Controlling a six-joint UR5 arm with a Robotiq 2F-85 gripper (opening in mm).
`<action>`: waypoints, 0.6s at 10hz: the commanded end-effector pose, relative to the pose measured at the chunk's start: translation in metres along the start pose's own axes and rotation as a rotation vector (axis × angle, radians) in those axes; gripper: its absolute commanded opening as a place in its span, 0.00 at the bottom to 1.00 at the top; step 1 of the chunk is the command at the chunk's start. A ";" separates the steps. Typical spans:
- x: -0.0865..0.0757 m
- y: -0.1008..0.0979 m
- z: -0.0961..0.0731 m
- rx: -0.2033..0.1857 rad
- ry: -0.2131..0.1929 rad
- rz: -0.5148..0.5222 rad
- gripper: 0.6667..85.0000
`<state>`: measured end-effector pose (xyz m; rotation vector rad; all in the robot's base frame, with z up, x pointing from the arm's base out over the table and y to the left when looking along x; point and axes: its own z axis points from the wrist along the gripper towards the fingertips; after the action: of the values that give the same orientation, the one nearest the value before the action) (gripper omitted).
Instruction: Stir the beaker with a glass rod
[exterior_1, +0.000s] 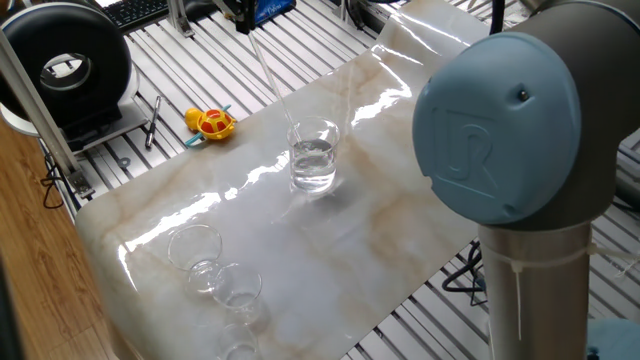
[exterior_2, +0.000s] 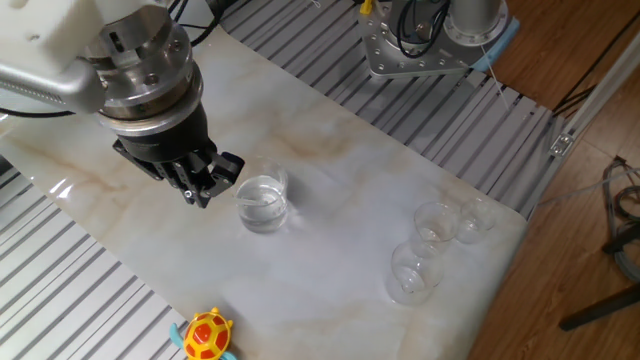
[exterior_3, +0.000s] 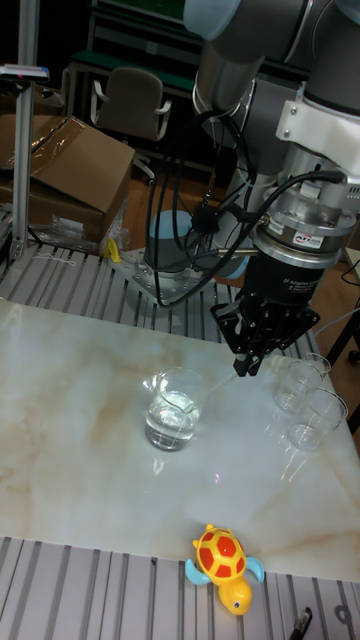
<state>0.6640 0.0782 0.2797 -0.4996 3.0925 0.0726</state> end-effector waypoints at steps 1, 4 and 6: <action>0.002 -0.008 -0.001 0.030 0.005 -0.033 0.00; 0.012 -0.002 0.002 -0.009 0.006 -0.007 0.00; 0.021 0.002 0.001 -0.029 0.002 0.000 0.00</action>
<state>0.6539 0.0703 0.2777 -0.5125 3.0986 0.0653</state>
